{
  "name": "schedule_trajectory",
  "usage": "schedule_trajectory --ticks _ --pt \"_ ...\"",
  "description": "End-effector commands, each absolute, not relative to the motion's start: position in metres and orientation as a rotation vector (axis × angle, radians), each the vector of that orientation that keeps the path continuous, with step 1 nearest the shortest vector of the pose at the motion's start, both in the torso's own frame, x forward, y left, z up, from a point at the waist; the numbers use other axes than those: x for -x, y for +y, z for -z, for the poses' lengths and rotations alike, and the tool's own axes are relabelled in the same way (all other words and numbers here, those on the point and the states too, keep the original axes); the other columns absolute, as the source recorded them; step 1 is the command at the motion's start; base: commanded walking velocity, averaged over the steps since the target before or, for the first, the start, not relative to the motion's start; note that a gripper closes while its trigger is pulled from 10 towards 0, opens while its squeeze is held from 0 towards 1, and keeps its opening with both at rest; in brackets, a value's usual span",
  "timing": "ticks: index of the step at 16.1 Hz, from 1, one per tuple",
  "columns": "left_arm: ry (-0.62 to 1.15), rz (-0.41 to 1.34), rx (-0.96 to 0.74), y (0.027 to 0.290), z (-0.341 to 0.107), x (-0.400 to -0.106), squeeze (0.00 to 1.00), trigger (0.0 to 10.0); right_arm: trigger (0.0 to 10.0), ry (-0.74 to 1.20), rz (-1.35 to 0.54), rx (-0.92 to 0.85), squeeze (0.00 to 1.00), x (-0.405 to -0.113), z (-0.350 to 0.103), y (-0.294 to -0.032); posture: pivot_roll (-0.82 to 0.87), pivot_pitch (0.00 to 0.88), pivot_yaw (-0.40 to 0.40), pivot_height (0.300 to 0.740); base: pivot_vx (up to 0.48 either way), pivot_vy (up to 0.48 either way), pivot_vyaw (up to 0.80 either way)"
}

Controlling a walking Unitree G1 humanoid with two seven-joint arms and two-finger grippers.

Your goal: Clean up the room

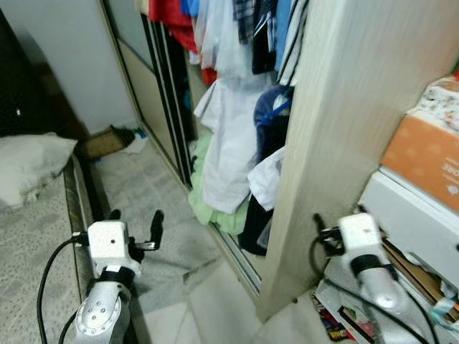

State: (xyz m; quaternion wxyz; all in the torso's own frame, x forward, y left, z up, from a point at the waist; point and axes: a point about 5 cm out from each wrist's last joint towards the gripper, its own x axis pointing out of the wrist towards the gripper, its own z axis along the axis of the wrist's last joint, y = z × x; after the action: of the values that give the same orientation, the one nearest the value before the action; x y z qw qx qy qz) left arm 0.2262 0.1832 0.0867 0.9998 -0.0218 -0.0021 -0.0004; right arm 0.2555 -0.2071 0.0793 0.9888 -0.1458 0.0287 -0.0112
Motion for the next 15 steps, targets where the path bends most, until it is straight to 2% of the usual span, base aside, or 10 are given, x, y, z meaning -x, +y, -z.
schedule_trajectory --ticks 1,4,7,15 --pt "-0.012 -0.013 0.037 0.189 -0.092 -0.223 0.0 10.0 10.0 0.017 0.057 0.256 0.0 -0.253 -0.092 -0.208 -0.15 0.0 0.028 0.74 0.0 0.0 0.0" --pt "0.021 -0.018 0.05 0.19 -0.09 -0.202 0.0 10.0 10.0 0.047 0.065 0.262 0.0 -0.225 -0.091 -0.212 -0.17 0.0 0.038 0.74 0.0 0.0 0.0" --pt "0.041 -0.026 0.048 0.191 -0.086 -0.195 0.0 10.0 10.0 0.08 0.043 0.27 0.0 -0.213 -0.087 -0.212 -0.16 0.0 0.035 0.74 0.0 0.0 0.0" --pt "0.051 -0.019 0.045 0.191 -0.089 -0.197 0.0 10.0 10.0 0.101 0.0 0.289 0.0 -0.212 -0.091 -0.207 -0.16 0.0 0.033 0.74 0.0 0.0 0.76"
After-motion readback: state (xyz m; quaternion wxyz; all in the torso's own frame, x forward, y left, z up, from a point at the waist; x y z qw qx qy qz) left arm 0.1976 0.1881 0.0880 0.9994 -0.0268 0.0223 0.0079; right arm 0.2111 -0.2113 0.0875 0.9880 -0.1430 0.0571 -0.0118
